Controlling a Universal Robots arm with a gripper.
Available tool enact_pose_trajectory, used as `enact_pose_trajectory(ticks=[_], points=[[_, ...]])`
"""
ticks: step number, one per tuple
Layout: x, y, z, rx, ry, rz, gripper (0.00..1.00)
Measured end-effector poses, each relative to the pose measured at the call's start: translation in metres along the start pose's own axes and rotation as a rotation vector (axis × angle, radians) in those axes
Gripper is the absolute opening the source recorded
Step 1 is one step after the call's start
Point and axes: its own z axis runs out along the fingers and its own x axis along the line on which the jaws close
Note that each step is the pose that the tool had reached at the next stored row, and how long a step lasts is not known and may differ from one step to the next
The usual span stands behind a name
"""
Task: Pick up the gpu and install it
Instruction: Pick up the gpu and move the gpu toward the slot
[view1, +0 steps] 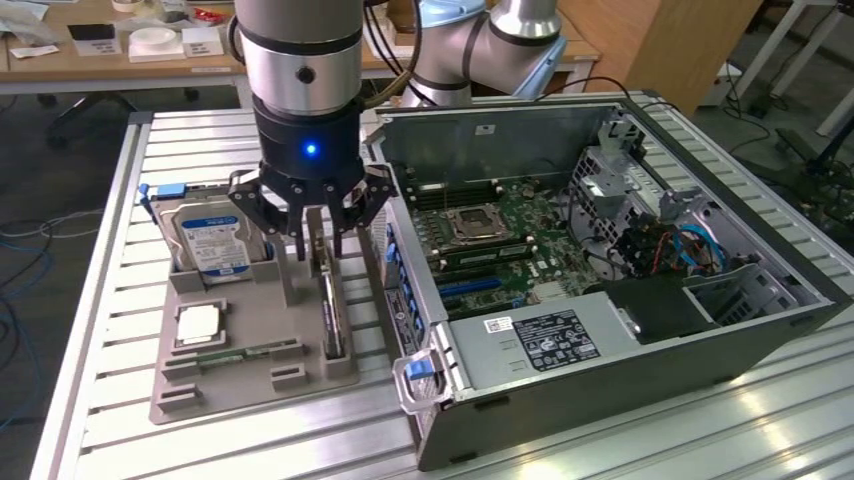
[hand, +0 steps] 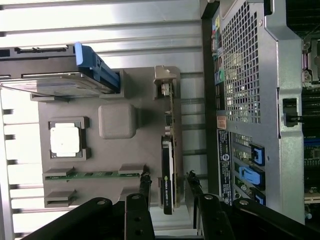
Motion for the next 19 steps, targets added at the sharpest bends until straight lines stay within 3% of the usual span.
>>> enact_pose_trajectory(ticks=[19], points=[[-0.0002,-0.0002,0.0078,-0.0005,-0.0004,0.000,0.42]])
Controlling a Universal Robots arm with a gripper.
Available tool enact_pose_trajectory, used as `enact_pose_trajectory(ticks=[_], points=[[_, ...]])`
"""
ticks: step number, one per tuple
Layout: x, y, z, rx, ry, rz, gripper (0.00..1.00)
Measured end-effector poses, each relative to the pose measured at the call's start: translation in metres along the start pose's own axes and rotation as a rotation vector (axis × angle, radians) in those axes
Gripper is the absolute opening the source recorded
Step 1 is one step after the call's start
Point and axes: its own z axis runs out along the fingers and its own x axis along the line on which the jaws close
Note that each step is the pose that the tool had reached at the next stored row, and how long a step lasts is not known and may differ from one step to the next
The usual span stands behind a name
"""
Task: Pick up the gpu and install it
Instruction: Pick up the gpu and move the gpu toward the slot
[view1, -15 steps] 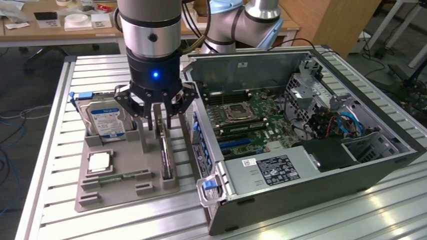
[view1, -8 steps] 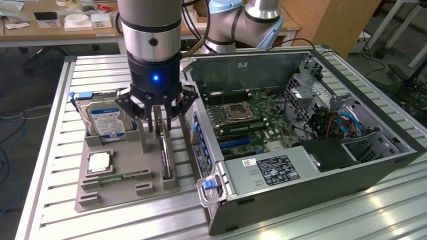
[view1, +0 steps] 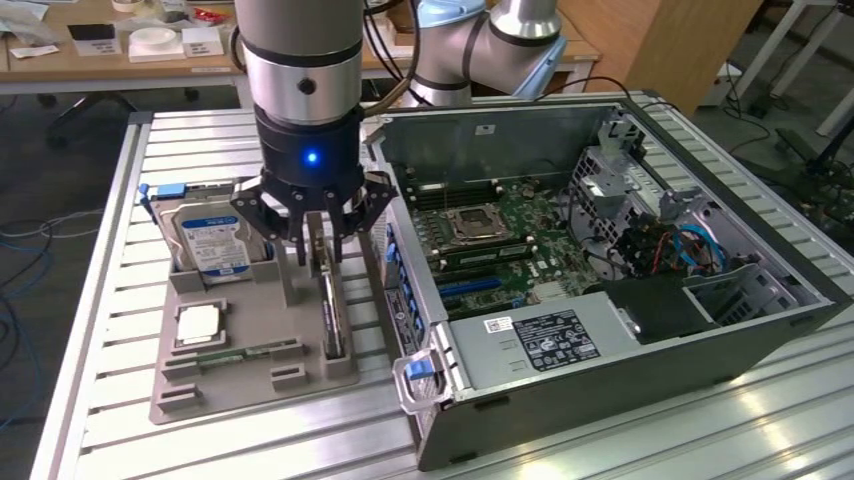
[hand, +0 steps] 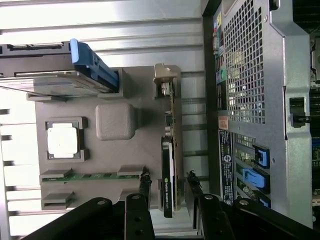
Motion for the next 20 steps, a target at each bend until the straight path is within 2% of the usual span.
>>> enact_pose_trajectory(ticks=[6,16,20], points=[[0.000,-0.0002,0.0057,0.0002,0.0002,0.000,0.42],[-0.001,-0.0002,0.0074,0.0001,0.0001,0.000,0.42],[-0.001,-0.0004,0.0131,0.0002,0.0002,0.000,0.42]])
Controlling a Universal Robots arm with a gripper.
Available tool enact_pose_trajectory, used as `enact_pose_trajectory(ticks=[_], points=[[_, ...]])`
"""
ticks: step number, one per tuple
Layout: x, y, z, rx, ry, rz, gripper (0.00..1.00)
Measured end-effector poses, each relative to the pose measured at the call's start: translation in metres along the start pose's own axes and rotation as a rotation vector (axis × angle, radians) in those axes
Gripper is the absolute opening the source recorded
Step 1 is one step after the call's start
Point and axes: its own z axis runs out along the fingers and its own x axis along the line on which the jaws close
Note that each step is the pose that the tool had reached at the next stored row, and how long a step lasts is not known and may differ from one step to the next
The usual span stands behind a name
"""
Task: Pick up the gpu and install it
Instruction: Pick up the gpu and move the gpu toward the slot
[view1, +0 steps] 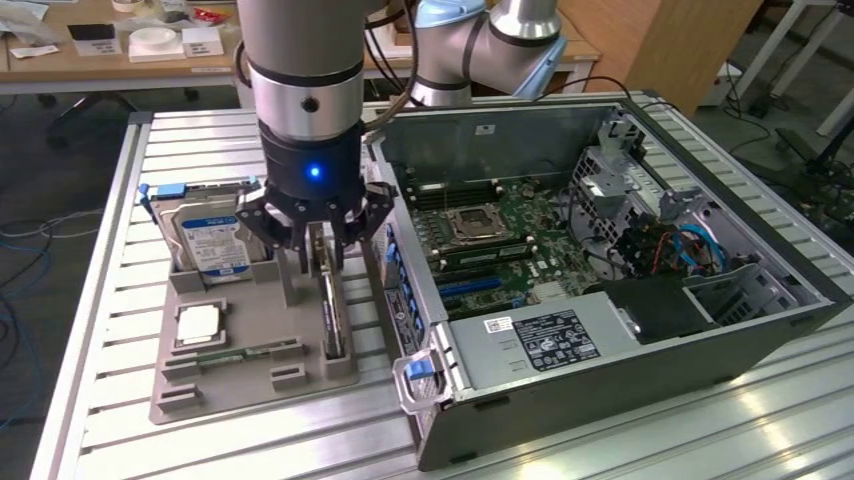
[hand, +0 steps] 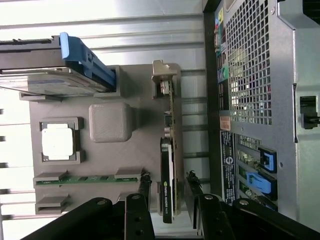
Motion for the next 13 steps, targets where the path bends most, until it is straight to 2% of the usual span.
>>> enact_pose_trajectory(ticks=[8,13], points=[[0.000,-0.0005,0.0141,0.0000,0.0000,0.000,0.42],[0.000,-0.0005,0.0149,0.0002,0.0002,0.000,0.42]])
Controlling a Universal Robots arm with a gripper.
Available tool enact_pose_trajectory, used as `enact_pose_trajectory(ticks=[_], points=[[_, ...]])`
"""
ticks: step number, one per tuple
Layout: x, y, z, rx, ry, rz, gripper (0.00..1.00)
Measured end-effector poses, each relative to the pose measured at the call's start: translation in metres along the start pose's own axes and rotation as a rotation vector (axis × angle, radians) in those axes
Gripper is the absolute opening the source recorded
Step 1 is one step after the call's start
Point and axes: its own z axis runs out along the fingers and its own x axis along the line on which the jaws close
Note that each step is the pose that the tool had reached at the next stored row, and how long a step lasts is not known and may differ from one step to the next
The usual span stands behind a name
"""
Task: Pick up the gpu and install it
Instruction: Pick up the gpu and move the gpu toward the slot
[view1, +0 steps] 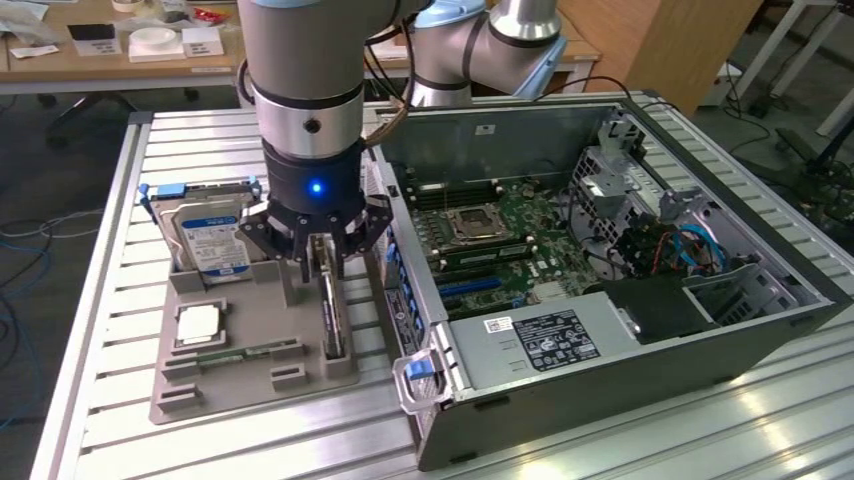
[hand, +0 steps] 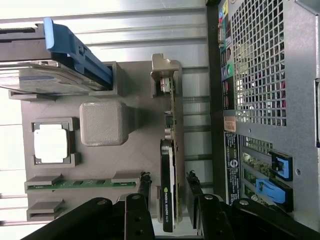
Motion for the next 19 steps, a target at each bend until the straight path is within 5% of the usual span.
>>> enact_pose_trajectory(ticks=[9,11,19], points=[[0.000,-0.0004,0.0125,-0.0003,-0.0002,0.000,0.42],[0.000,-0.0007,0.0223,-0.0002,-0.0001,0.000,0.42],[-0.001,-0.0007,0.0246,-0.0004,-0.0002,0.000,0.42]])
